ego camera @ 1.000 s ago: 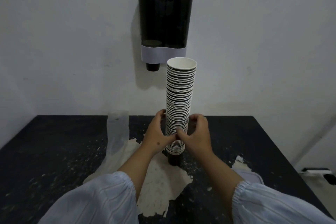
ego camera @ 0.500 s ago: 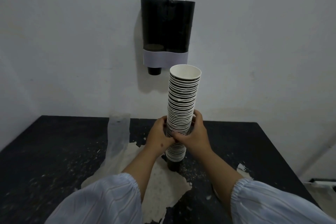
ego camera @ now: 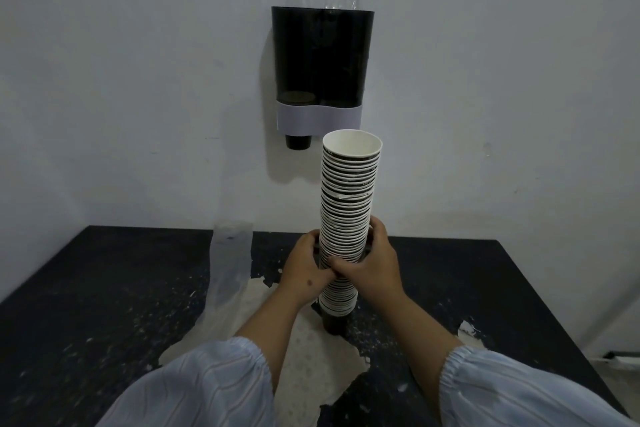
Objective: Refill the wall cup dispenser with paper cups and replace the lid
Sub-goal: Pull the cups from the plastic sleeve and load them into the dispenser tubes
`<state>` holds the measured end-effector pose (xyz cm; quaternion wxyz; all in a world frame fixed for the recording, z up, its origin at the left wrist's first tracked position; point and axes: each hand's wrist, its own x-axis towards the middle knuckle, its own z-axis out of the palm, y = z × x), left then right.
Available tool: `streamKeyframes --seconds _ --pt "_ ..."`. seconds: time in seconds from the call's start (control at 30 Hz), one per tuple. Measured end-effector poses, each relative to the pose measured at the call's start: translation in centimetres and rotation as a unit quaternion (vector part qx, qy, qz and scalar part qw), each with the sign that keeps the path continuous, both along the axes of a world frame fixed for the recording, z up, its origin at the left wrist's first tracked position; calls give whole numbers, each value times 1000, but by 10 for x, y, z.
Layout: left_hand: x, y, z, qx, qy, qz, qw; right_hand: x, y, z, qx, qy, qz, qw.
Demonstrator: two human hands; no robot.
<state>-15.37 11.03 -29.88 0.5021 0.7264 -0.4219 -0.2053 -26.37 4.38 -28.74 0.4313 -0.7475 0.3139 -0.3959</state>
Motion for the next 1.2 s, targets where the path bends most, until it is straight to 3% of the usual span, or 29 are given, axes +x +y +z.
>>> streamKeyframes --seconds 0.5,0.77,1.2 --pt "0 3 24 -38 4 -55 998 -4 -4 38 -39 -52 12 998" --pt "9 -6 71 -79 -70 -51 993 -4 -11 75 -71 -64 22 995" --pt "31 -21 183 -158 -110 -101 976 23 -39 170 -169 -97 24 980"
